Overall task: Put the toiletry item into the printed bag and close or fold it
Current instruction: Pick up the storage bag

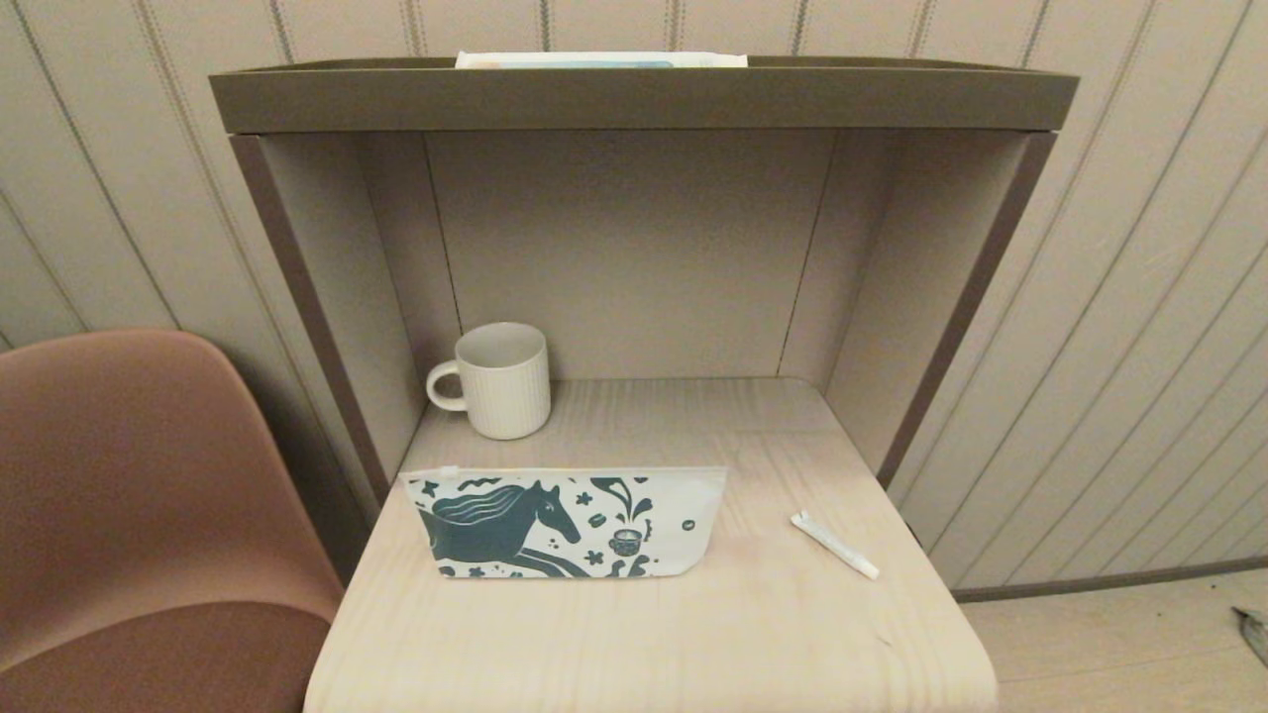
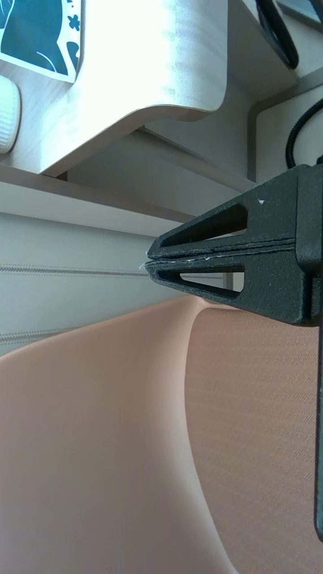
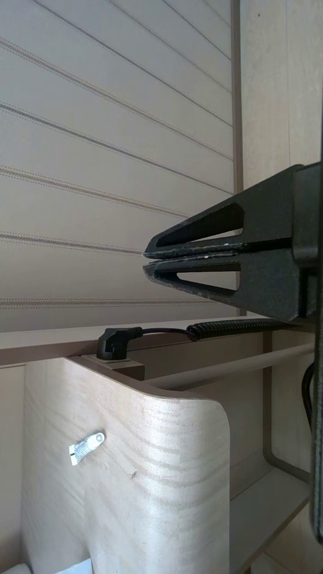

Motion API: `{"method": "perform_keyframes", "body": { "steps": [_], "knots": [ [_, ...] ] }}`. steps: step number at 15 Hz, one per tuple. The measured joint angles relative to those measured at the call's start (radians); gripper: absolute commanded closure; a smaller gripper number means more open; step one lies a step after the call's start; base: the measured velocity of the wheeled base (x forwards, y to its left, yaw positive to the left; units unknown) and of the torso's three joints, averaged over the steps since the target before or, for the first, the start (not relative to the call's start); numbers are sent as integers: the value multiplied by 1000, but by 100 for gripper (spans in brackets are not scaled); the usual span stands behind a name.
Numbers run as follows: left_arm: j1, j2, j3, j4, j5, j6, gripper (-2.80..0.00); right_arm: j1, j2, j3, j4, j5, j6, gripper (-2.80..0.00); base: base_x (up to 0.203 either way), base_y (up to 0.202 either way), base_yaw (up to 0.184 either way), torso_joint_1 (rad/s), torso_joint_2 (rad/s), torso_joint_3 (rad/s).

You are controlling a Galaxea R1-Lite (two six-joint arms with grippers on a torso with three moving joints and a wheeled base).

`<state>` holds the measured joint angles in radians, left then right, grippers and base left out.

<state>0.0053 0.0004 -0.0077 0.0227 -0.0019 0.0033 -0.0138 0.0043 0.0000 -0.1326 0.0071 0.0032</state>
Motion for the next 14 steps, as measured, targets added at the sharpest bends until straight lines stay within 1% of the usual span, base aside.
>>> {"method": "perform_keyframes", "body": {
  "steps": [4, 8, 9, 10, 11, 12, 14],
  "knots": [
    [0, 0, 0, 0, 2, 3, 0, 0, 0, 0, 0, 0, 0, 0, 0, 0, 0, 0, 0, 0],
    [0, 0, -10, 9, 5, 19, 0, 0, 0, 0, 0, 0, 0, 0, 0, 0, 0, 0, 0, 0],
    [1, 1, -44, 23, 0, 21, 0, 0, 0, 0, 0, 0, 0, 0, 0, 0, 0, 0, 0, 0],
    [0, 9, -110, 32, -14, 21, 0, 0, 0, 0, 0, 0, 0, 0, 0, 0, 0, 0, 0, 0],
    [0, 28, -190, 62, -43, 19, 0, 0, 0, 0, 0, 0, 0, 0, 0, 0, 0, 0, 0, 0],
    [0, 60, -267, 82, -81, 12, 0, 0, 0, 0, 0, 0, 0, 0, 0, 0, 0, 0, 0, 0],
    [-1, 175, -407, 112, -183, -34, 0, 0, 0, 0, 0, 0, 0, 0, 0, 0, 0, 0, 0, 0]
  ]
}}
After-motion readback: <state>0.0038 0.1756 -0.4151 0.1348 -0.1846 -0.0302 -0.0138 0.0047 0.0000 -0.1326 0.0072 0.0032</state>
